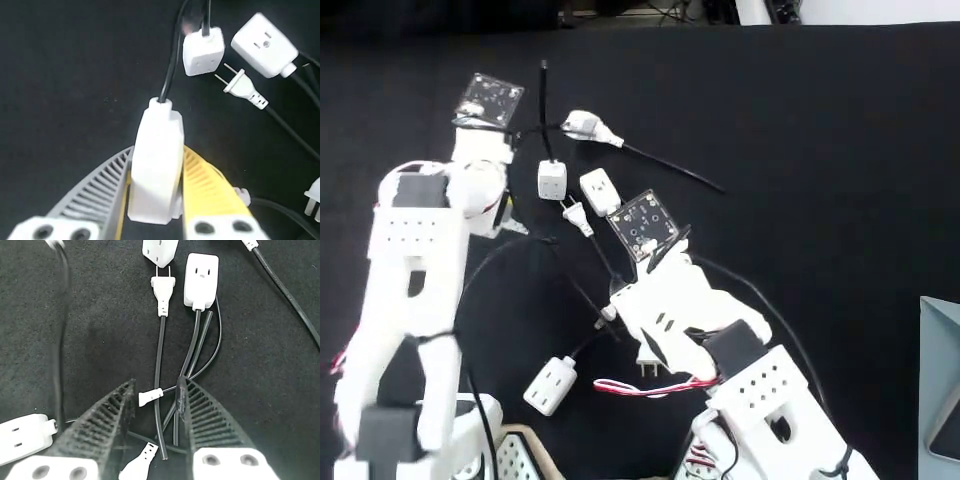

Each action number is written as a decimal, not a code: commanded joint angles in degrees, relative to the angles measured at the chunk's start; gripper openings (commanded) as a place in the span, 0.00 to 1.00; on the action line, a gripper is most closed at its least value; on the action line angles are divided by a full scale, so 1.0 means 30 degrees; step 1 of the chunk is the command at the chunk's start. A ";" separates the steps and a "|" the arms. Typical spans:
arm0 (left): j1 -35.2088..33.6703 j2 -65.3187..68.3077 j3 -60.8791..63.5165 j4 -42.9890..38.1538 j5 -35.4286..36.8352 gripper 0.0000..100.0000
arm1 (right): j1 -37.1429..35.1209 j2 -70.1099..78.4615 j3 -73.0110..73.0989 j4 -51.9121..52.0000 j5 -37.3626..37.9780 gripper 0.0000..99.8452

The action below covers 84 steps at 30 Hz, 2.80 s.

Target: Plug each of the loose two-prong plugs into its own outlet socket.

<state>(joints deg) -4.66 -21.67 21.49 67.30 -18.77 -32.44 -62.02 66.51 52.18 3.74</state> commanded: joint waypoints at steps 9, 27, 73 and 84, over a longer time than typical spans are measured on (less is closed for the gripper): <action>-0.0864 -0.7267 -0.0337 0.1231 0.0088 0.03 | 0.0176 -0.0220 -0.0073 -0.0205 0.0205 0.13; -0.1949 -0.7795 0.3766 -1.0520 0.3458 0.03 | 0.0117 -0.0190 0.0249 -0.0674 0.0205 0.13; -0.1685 1.2015 -0.6842 -0.9348 -0.1670 0.21 | 0.0117 -0.0190 0.0396 -0.0762 0.0234 0.13; 0.0308 0.8938 -0.7604 -0.2139 -0.3311 0.21 | 0.0117 -0.0190 0.0396 -0.0762 0.0234 0.13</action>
<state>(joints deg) -6.77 9.63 1.19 54.99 -24.48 -32.44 -62.02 68.09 50.95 4.09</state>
